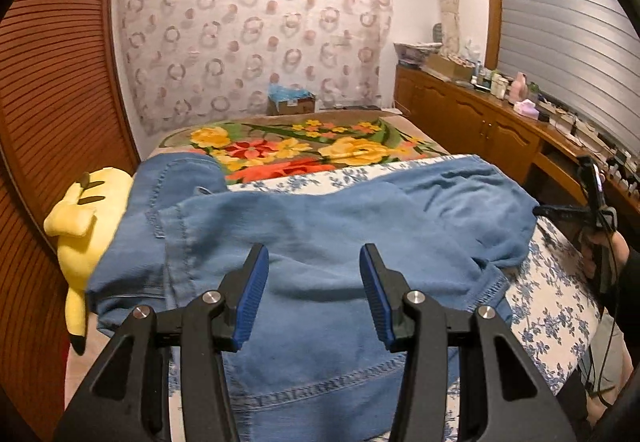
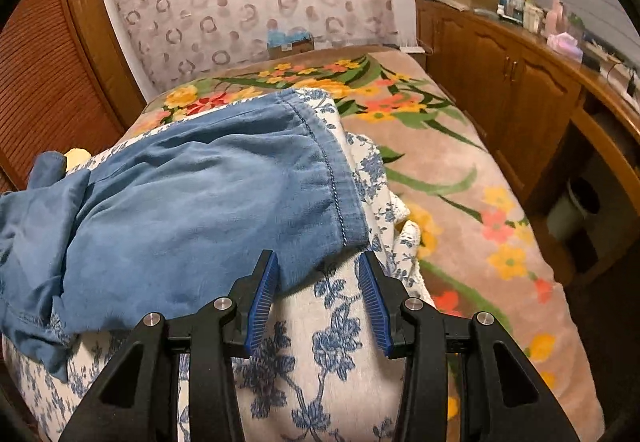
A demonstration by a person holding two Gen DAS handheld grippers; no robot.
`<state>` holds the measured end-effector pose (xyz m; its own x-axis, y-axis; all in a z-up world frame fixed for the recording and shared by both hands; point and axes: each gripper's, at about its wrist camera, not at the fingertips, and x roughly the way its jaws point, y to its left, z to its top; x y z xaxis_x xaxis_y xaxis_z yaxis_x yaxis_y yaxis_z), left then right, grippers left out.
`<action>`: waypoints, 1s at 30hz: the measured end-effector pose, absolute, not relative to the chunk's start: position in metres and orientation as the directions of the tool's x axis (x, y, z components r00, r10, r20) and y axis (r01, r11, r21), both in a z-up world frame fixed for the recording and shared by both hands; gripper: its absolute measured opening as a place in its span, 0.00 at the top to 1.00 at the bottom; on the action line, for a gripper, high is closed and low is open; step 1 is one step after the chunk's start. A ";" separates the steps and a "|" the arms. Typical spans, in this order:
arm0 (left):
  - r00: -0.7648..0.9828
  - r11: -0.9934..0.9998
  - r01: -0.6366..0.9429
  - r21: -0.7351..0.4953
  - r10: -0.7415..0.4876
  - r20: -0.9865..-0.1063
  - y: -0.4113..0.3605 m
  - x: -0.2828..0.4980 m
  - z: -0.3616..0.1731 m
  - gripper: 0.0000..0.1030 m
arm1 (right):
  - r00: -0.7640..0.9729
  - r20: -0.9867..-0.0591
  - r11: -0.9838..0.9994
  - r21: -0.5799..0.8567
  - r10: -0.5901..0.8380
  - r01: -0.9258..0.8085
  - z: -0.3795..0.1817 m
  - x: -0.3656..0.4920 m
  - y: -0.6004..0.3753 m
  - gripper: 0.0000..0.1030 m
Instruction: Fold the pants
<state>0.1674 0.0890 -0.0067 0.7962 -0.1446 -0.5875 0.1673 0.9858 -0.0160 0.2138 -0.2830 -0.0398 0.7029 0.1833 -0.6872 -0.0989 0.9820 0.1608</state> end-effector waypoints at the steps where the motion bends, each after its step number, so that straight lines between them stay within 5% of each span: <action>1: 0.793 0.985 0.172 -0.016 -0.148 -0.591 0.086 0.168 -0.008 0.53 | 0.701 -0.690 0.982 0.159 0.182 -0.098 -0.039 0.217 -0.282 0.58; 6: 0.782 0.981 0.193 -0.016 -0.164 -0.602 0.076 0.166 -0.013 0.53 | 0.705 -0.693 0.988 0.119 0.152 -0.096 -0.038 0.224 -0.281 0.60; 11: 0.772 0.978 0.210 -0.018 -0.177 -0.611 0.069 0.167 -0.018 0.53 | 0.728 -0.669 0.988 0.096 0.154 -0.121 -0.039 0.216 -0.282 0.93; 30: 0.769 0.977 0.207 -0.042 -0.189 -0.611 0.078 0.146 -0.022 0.53 | 0.828 -0.421 0.910 -0.016 0.370 -0.415 0.083 0.130 -0.198 0.98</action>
<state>0.1460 0.0782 -0.0215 0.7685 -0.1886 -0.6114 0.2069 0.9775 -0.0415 0.1303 -0.1977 0.0835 0.8280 0.3702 -0.4212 -0.4149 0.9097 -0.0159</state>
